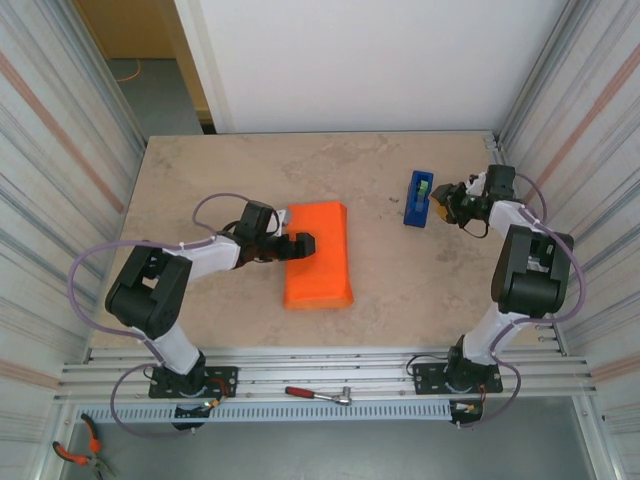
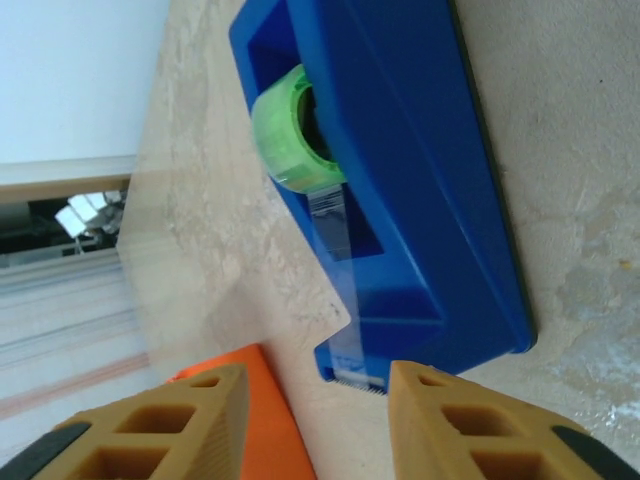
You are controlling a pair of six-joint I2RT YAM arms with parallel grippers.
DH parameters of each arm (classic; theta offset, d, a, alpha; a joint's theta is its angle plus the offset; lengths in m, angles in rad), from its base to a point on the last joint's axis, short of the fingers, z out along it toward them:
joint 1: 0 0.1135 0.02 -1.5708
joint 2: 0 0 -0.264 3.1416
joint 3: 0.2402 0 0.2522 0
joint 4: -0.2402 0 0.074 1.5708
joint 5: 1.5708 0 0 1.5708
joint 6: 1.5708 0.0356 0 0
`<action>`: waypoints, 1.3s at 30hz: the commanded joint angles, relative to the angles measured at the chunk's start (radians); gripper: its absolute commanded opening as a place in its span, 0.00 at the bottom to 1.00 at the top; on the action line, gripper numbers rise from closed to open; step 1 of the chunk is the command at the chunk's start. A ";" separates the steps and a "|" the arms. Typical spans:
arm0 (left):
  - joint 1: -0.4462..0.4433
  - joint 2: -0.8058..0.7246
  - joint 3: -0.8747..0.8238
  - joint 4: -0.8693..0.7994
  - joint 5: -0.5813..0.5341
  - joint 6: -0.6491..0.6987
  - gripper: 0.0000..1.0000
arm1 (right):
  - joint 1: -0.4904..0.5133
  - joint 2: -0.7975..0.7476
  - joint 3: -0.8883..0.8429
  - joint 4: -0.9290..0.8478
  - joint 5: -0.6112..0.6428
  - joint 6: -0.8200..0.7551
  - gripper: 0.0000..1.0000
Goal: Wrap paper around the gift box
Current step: Tear off the tape with the cutter.
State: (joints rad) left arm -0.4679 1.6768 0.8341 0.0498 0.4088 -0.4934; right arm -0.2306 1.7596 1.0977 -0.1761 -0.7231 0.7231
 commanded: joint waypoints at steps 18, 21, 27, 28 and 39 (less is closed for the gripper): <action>-0.020 0.064 -0.022 -0.120 -0.051 0.049 0.99 | -0.003 0.132 0.041 0.110 -0.110 -0.016 0.30; -0.020 0.067 -0.021 -0.123 -0.052 0.051 0.99 | 0.002 0.144 0.047 0.113 -0.114 -0.014 0.27; -0.020 0.067 -0.020 -0.128 -0.053 0.053 0.99 | 0.011 0.169 0.064 0.115 -0.122 -0.022 0.25; -0.019 0.067 -0.021 -0.127 -0.054 0.053 0.99 | 0.013 0.172 0.064 0.115 -0.122 -0.021 0.25; -0.019 0.078 -0.022 -0.123 -0.053 0.051 0.99 | 0.017 0.199 0.071 0.119 -0.139 -0.025 0.19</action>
State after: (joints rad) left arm -0.4679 1.6836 0.8379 0.0502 0.4126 -0.4892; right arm -0.2173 1.9347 1.1385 -0.0593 -0.8333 0.7208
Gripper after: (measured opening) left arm 0.987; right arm 0.195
